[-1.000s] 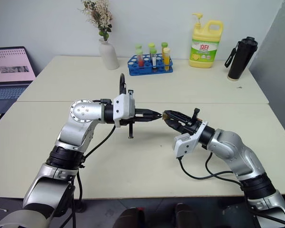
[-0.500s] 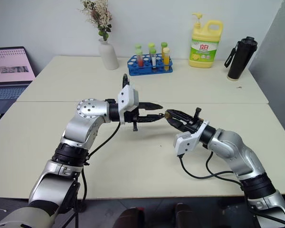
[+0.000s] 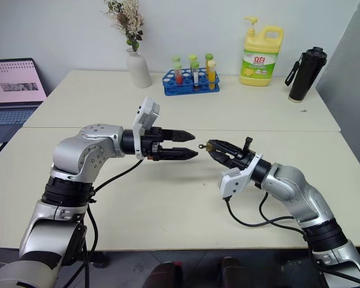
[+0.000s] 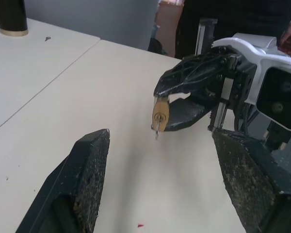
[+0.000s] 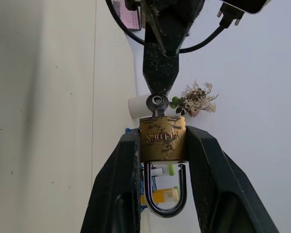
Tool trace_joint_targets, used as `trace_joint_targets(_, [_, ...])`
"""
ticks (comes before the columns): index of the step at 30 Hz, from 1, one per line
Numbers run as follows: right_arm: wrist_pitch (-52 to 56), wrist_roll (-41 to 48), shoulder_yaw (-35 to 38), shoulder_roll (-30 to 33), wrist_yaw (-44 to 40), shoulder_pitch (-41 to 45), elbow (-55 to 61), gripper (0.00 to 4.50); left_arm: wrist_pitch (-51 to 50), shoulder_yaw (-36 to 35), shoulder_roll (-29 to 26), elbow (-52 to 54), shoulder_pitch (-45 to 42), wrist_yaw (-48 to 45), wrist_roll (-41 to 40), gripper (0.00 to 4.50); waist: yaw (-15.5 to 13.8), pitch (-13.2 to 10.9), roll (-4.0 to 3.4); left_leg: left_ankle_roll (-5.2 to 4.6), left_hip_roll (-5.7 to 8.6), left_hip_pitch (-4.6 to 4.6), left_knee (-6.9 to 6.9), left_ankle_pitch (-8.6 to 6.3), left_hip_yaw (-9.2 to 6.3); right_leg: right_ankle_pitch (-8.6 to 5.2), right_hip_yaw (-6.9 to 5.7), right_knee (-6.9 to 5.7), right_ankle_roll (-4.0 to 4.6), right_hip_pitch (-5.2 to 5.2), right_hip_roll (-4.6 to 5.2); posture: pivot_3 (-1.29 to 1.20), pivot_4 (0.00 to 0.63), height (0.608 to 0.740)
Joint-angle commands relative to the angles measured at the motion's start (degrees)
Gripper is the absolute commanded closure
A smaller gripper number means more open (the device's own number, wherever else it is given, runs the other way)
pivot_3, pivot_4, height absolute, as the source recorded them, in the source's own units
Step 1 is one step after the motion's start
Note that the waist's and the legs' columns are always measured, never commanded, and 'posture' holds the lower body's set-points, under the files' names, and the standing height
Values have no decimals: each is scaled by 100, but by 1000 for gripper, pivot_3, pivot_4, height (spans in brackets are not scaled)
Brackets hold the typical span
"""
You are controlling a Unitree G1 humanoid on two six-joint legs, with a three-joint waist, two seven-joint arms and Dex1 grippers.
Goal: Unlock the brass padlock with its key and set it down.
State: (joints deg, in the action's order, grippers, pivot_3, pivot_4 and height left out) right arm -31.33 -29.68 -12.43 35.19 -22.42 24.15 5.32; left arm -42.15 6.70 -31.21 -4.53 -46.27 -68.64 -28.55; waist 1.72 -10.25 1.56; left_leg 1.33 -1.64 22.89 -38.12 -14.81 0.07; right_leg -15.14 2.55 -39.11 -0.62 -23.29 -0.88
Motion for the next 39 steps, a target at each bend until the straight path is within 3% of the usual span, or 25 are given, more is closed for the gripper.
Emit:
trace_joint_targets(1, [-88, 143, 51, -50, 18, 154, 207, 3564, 276, 73, 105, 120, -54, 167, 164, 963, -2, 0, 0, 0, 0, 0, 0, 0, 0, 0, 0, 0, 0, 0, 0, 0, 150, 740])
trace_joint_targets(7, [-203, 225, 10, -71, -32, 133, 251, 3564, 347, 92, 458, -58, -180, 483, 268, 963, -8, 0, 0, 0, 2, 1, -1, 0, 1, 0, 2, 0, 1, 0, 1, 0, 150, 740])
trace_joint_targets(20, [-201, 218, 30, -77, -87, 87, 339, 3564, 362, 151, 575, -23, -188, 498, 276, 963, -5, 0, 0, 0, 1, 0, -1, 0, 0, 0, 3, 0, 1, 0, 1, 0, 150, 740])
trace_joint_targets(23, [-205, 203, 23, -78, -85, 88, 329, 3564, 359, 149, 606, -5, -188, 520, 264, 1563, -5, 0, 0, 0, 1, 0, 0, 0, 0, 0, 3, 0, 1, 0, 1, 0, 150, 740])
trace_joint_targets(32, [-195, 176, 1, -98, -67, 84, 322, 3564, 323, 192, 703, 100, -117, 533, 201, 4291, -4, 0, 0, 0, 1, 0, 0, 0, 1, 0, 4, 0, 1, 0, 1, 0, 150, 740])
trace_joint_targets(39, [-142, 236, 7, -71, -122, 16, 285, 3564, 456, 237, 712, 41, -92, 523, 295, 4321, -5, 0, 0, 0, 2, 0, -1, 0, 1, 0, 4, 0, 1, 0, 1, 0, 150, 740])
